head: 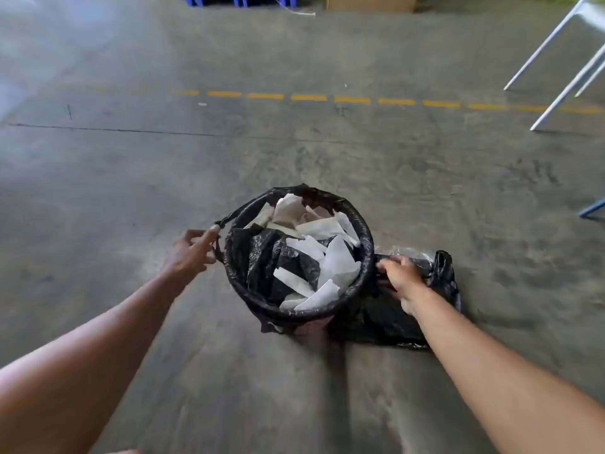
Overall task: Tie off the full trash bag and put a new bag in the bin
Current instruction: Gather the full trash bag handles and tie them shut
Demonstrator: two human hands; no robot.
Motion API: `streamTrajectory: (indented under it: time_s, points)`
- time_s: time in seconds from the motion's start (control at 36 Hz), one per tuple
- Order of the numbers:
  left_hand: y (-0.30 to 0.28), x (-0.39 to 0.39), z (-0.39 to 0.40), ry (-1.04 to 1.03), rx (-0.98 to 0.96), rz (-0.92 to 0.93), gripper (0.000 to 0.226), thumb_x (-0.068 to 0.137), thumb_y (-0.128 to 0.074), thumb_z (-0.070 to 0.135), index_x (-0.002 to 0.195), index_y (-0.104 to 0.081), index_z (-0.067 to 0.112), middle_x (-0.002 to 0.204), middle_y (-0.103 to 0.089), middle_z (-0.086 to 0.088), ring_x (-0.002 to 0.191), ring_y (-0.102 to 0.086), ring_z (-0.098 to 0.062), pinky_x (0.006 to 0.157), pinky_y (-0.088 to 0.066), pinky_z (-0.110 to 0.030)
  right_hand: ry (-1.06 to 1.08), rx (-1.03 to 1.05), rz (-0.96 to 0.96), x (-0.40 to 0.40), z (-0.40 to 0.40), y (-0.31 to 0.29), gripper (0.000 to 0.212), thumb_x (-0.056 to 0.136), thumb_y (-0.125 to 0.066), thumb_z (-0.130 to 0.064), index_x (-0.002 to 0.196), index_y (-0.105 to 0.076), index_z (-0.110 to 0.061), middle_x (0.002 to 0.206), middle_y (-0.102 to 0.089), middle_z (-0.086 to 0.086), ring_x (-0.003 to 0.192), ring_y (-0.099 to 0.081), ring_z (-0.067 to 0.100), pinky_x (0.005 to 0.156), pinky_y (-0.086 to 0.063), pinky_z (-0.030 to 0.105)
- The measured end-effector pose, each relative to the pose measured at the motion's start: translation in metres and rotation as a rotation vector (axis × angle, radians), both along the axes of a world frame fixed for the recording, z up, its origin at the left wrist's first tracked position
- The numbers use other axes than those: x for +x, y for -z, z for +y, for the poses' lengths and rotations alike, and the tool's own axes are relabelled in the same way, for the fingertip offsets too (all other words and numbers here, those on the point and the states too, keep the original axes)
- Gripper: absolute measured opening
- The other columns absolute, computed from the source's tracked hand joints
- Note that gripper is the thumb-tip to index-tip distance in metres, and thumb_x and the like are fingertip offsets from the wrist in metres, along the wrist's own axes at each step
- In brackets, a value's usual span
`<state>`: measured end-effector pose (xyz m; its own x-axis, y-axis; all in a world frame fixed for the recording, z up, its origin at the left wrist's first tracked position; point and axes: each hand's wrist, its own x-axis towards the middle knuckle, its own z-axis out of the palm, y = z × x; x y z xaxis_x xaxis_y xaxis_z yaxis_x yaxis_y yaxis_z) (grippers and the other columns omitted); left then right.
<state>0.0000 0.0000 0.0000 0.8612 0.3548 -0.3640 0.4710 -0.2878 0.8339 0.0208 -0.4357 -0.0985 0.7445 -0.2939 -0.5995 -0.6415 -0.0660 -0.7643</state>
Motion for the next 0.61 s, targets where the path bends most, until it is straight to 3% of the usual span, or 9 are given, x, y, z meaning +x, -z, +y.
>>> streamTrajectory:
  time_s: [0.06,0.11,0.17,0.22,0.28,0.36,0.42,0.5,0.61]
  points:
    - [0.004,0.006,-0.006,0.021,-0.048,-0.033,0.046,0.084,-0.069,0.062,0.106,-0.065,0.020,0.094,-0.072,-0.008,0.078,-0.070,-0.024,0.070,-0.051,-0.032,-0.036,0.087,0.010,-0.001,0.010,-0.004,0.055,0.050,-0.070,-0.037,0.101,-0.067,-0.018,0.093,-0.071,0.014,0.081,-0.069,0.031,0.072,-0.058,0.041]
    - [0.013,0.013,-0.009,0.052,-0.010,-0.055,0.036,0.088,-0.071,0.050,0.100,-0.068,0.016,0.087,-0.072,-0.008,0.072,-0.068,-0.021,0.066,-0.049,-0.030,-0.037,0.150,0.030,-0.006,0.024,-0.026,0.019,0.067,-0.070,-0.023,0.082,-0.068,-0.012,0.071,-0.067,0.012,0.057,-0.064,0.026,0.055,-0.053,0.033]
    - [0.019,0.017,-0.009,0.032,0.036,-0.069,0.030,0.088,-0.075,0.041,0.096,-0.070,0.013,0.079,-0.073,-0.008,0.068,-0.068,-0.021,0.061,-0.048,-0.028,0.008,0.168,0.015,-0.005,0.025,-0.024,0.002,0.075,-0.067,-0.010,0.077,-0.068,-0.011,0.069,-0.068,0.014,0.053,-0.064,0.026,0.053,-0.057,0.036]
    - [0.024,0.020,-0.004,0.005,0.091,-0.072,0.023,0.089,-0.075,0.036,0.093,-0.072,0.014,0.072,-0.072,-0.004,0.070,-0.069,-0.025,0.063,-0.047,-0.029,0.042,0.182,0.008,-0.004,0.019,-0.021,0.020,0.071,-0.069,-0.010,0.090,-0.072,-0.005,0.087,-0.072,0.022,0.070,-0.070,0.033,0.071,-0.062,0.050]
    - [0.017,0.018,-0.002,-0.032,0.176,-0.070,0.020,0.090,-0.070,0.037,0.086,-0.072,0.017,0.074,-0.072,-0.001,0.068,-0.063,-0.024,0.062,-0.042,-0.028,0.072,0.173,-0.017,-0.005,0.013,-0.028,0.034,0.065,-0.071,-0.012,0.098,-0.073,-0.003,0.089,-0.072,0.023,0.077,-0.069,0.034,0.079,-0.059,0.052]
    - [0.006,0.021,0.002,-0.106,0.148,-0.099,0.023,0.093,-0.058,0.036,0.081,-0.068,0.019,0.082,-0.068,-0.003,0.075,-0.059,-0.023,0.069,-0.046,-0.032,0.087,0.164,-0.094,-0.011,0.011,-0.063,0.011,0.078,-0.065,-0.003,0.087,-0.072,-0.001,0.055,-0.064,0.006,0.049,-0.059,0.020,0.054,-0.054,0.027]
    - [-0.003,0.025,0.001,-0.120,-0.069,-0.130,0.020,0.093,-0.051,0.026,0.079,-0.062,0.018,0.083,-0.065,-0.005,0.083,-0.064,-0.026,0.077,-0.051,-0.035,0.110,0.226,-0.131,-0.007,0.002,-0.079,0.013,0.082,-0.057,0.001,0.078,-0.068,-0.005,0.044,-0.056,0.000,0.035,-0.051,0.012,0.040,-0.044,0.017]
    - [-0.013,0.026,-0.004,-0.140,-0.346,-0.091,0.014,0.093,-0.046,0.016,0.081,-0.053,0.015,0.064,-0.058,-0.002,0.067,-0.066,-0.022,0.071,-0.049,-0.033,0.110,0.280,-0.171,-0.001,-0.008,-0.095,0.006,0.071,-0.062,-0.011,0.075,-0.067,-0.011,0.047,-0.051,-0.001,0.040,-0.048,0.014,0.046,-0.041,0.022]
    - [-0.015,0.027,-0.003,-0.009,-0.239,0.036,0.019,0.090,-0.060,0.036,0.091,-0.058,0.017,0.057,-0.044,0.004,0.041,-0.045,-0.013,0.053,-0.036,-0.025,-0.006,0.176,-0.178,0.001,-0.013,-0.098,0.017,0.070,-0.074,-0.022,0.069,-0.058,-0.015,0.046,-0.045,0.002,0.041,-0.039,0.018,0.043,-0.035,0.023]
